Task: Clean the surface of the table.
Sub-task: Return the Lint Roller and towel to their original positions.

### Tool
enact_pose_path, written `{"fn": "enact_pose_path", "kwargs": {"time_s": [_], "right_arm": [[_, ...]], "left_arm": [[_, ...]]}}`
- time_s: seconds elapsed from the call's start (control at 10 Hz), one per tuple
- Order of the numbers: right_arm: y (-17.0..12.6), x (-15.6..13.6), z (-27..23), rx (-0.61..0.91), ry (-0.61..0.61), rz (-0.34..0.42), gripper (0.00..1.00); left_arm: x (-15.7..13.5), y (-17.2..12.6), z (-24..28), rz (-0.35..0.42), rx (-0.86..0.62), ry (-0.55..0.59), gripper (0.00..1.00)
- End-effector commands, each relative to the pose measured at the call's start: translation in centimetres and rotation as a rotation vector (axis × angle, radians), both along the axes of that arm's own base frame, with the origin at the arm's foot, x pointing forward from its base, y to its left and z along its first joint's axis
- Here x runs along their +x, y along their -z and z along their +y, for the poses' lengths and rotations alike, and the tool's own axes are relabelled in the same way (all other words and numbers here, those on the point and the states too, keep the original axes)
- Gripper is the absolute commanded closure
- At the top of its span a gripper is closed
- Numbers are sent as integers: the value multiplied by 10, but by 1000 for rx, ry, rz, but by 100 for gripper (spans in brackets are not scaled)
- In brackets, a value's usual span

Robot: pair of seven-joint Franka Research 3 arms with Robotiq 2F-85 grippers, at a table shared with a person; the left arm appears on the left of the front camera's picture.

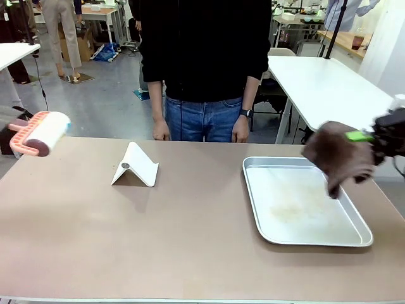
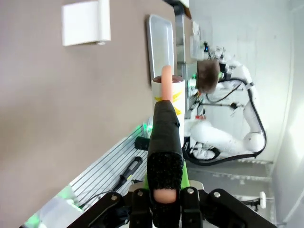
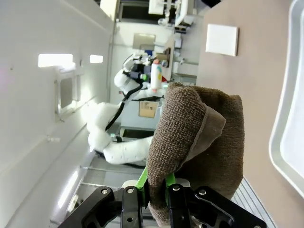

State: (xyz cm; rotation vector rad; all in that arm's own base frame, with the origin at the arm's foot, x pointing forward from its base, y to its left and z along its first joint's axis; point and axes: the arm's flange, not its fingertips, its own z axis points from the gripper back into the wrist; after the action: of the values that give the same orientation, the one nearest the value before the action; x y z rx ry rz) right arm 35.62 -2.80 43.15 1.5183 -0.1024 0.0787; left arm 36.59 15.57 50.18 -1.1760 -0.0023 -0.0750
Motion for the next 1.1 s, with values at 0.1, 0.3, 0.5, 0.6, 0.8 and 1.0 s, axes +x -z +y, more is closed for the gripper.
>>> {"fn": "enact_pose_path", "kwargs": {"time_s": [0.1,0.3,0.5,0.6,0.8,1.0], "right_arm": [[-19,23,101,-75,100,-18,88],[-6,38,154,-114,53,-27,88],[24,51,194,-141,-25,9,88],[42,56,210,-132,-70,35,88],[43,54,172,-86,-144,92,88],[48,41,213,-141,-82,65,88]], "left_arm": [[1,-16,-86,9,96,34,78],[8,-13,-134,-11,149,-81,78],[18,-5,-167,-32,143,-174,78],[27,6,-180,-61,175,-234,78],[26,-1,-166,-39,175,-167,78],[26,-1,-166,-39,175,-167,78]]}}
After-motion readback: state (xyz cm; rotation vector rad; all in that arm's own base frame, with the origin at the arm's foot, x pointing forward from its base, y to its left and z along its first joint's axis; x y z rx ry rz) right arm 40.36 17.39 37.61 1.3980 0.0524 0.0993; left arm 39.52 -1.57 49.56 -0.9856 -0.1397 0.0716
